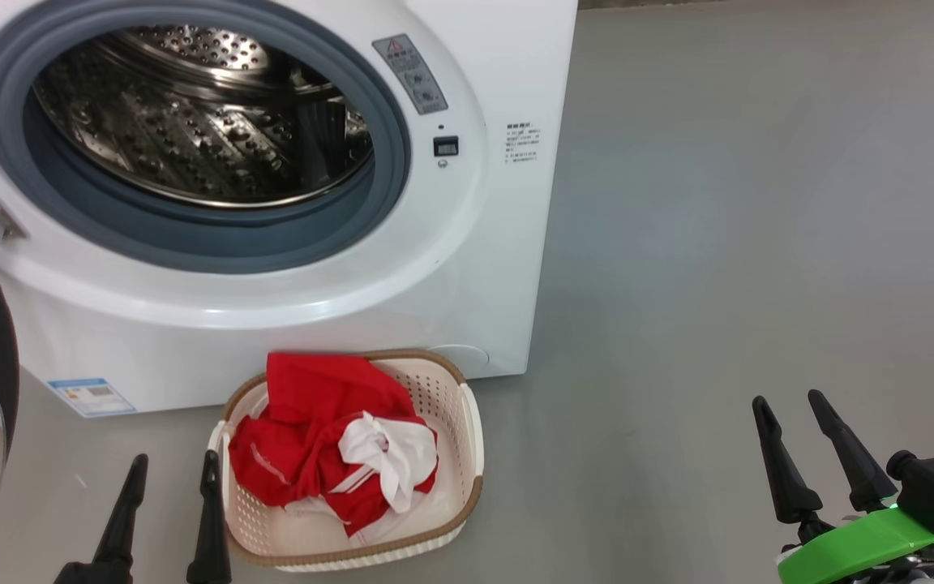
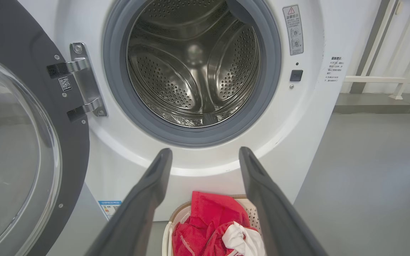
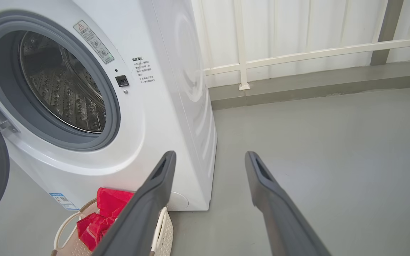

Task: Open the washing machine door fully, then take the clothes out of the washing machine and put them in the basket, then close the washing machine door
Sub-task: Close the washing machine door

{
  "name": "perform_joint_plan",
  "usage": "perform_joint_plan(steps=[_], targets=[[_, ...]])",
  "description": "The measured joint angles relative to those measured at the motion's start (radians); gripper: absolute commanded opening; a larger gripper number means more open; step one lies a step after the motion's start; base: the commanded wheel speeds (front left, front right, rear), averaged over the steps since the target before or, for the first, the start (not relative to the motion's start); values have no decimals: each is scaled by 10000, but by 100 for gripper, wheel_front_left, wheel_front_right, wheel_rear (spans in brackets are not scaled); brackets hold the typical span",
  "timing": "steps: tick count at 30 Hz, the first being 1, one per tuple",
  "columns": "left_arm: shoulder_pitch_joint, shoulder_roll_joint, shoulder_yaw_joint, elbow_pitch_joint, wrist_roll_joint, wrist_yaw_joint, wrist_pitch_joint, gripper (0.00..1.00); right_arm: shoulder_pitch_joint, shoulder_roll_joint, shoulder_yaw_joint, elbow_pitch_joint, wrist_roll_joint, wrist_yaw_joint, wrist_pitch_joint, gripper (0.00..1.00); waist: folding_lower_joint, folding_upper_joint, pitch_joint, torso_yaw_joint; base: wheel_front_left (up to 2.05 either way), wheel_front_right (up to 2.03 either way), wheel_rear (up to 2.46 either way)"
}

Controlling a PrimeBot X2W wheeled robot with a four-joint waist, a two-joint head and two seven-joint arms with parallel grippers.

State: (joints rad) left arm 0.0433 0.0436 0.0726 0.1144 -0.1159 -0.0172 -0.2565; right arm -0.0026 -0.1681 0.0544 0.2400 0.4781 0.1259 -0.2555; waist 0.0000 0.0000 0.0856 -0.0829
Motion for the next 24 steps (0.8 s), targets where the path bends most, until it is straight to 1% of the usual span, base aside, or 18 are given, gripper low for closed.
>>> perform_joint_plan(steps=[6,20,24], targets=[[-7,2,4,4,-2,-10,0,100,0,2,-19,-2,0,0,0,100,0,0,63,37,-54,54,0],[-19,0,6,23,-21,-10,0,100,-9,19,-31,-4,0,0,0,100,0,0,101,161,0,0,0],[-19,0,-4,59,-211,-4,0,100,-9,38,-2,-2,0,0,0,100,0,0,93,266,0,0,0]])
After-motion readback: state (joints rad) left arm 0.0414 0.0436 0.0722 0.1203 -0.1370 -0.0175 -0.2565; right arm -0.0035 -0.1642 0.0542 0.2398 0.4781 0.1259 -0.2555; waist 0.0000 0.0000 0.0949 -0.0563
